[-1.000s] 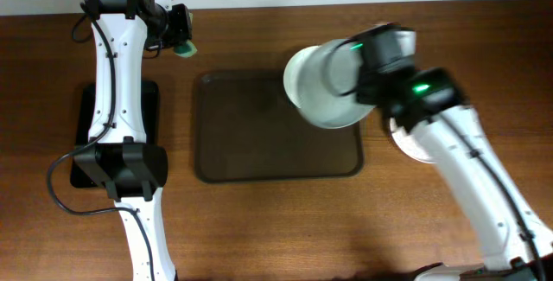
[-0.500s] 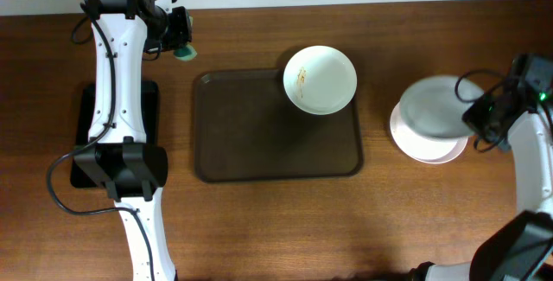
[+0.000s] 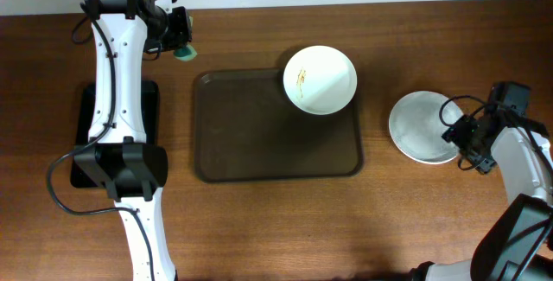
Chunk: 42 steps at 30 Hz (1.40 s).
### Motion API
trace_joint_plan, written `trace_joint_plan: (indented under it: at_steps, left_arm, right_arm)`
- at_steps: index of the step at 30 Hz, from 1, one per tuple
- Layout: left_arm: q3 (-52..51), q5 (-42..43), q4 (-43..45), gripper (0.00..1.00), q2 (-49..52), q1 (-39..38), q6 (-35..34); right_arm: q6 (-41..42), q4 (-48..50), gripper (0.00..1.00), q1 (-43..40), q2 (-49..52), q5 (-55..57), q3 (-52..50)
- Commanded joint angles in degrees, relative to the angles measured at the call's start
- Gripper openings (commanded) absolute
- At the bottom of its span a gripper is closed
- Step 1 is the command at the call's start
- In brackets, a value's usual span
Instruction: Clean dirty plates on tray and stack at the side
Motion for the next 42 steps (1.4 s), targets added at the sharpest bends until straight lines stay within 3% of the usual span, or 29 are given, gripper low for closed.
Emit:
trace_joint_plan:
  at_steps: [1,4,8,13,17,21,28,38,42]
  left_arm:
    - [0.48,0.63,-0.09,0.01,-0.17,-0.07,-0.52]
    - [0.48,0.63,0.2,0.01,-0.17,-0.07,-0.52]
    - [0.48,0.63,0.33,0.01,-0.17,-0.07,-0.52]
    - [0.46,0.57,0.55,0.01,-0.07,-0.07,-0.52]
    - [0.46,0.57,0.52,0.01,0.55,-0.07,-0.52]
    - [0.46,0.63,0.33,0.01,1.11,-0.07,-0.55]
    - [0.42,0.61,0.35,0.01,1.11,-0.07,-0.52]
    - [0.42,0.61,0.35,0.01,1.11,-0.07,-0.52]
    - [0.42,0.61,0.31,0.01,1.11,-0.07,-0.52]
  right_arm:
    - [-1.77,-0.35,0.76,0.11,-0.52,-11.5,4.92]
    - [-2.99,-0.26,0.73,3.04,-0.87,-20.11,11.41]
    - [-2.08,2.45,0.68,13.73,-0.85,-20.31,16.17]
    - [6.69,5.09,0.66,28.02,2.6,-4.09,16.15]
    - [13.07,5.46,0.53,35.52,9.64,1.68,16.15]
    - [17.05,5.73,0.46,37.75,15.02,2.58,16.15]
    - [17.42,8.5,0.43,38.05,20.52,2.6,16.15]
    - [17.25,11.15,0.04,39.39,22.8,1.16,16.15]
    - [14.29,8.85,0.04,41.24,22.8,-2.89,16.15]
